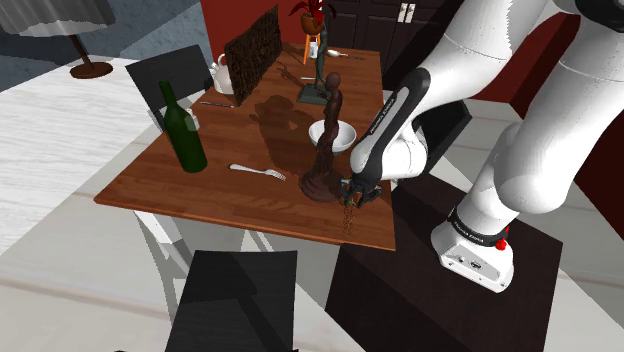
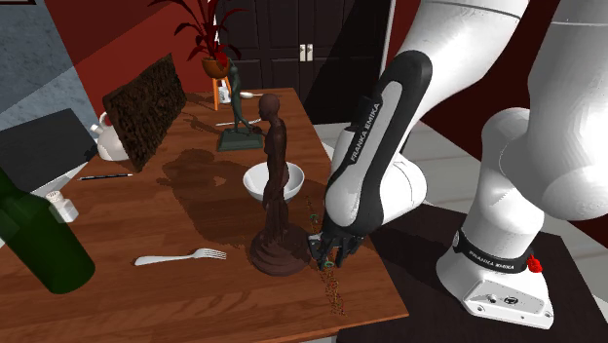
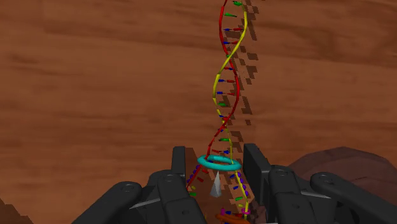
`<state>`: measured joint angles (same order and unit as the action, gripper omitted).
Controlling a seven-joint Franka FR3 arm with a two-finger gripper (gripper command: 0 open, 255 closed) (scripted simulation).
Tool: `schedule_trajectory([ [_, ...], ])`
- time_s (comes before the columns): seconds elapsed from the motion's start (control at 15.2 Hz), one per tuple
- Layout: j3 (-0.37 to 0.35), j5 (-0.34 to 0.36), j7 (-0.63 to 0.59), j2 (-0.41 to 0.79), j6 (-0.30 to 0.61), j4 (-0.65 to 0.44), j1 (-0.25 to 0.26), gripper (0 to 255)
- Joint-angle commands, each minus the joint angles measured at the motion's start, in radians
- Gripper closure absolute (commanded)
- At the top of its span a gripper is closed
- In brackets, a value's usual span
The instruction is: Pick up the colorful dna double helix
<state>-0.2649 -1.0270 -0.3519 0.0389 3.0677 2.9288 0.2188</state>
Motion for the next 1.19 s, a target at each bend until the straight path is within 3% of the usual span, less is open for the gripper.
schedule_trajectory([
  [0.0, -0.002, -0.014, 0.015, 0.005, 0.002, -0.002, -0.001, 255],
  [0.26, 0.026, 0.246, -0.207, -0.113, -0.064, 0.053, -0.019, 255],
  [0.46, 0.007, 0.366, -0.307, -0.198, -0.128, 0.075, -0.065, 255],
  [0.79, -0.026, 0.465, -0.392, -0.333, -0.249, 0.09, -0.122, 255],
  [0.99, -0.036, 0.5, -0.422, -0.409, -0.324, 0.091, -0.144, 255],
  [1.12, -0.036, 0.501, -0.423, -0.413, -0.328, 0.091, -0.145, 255],
])
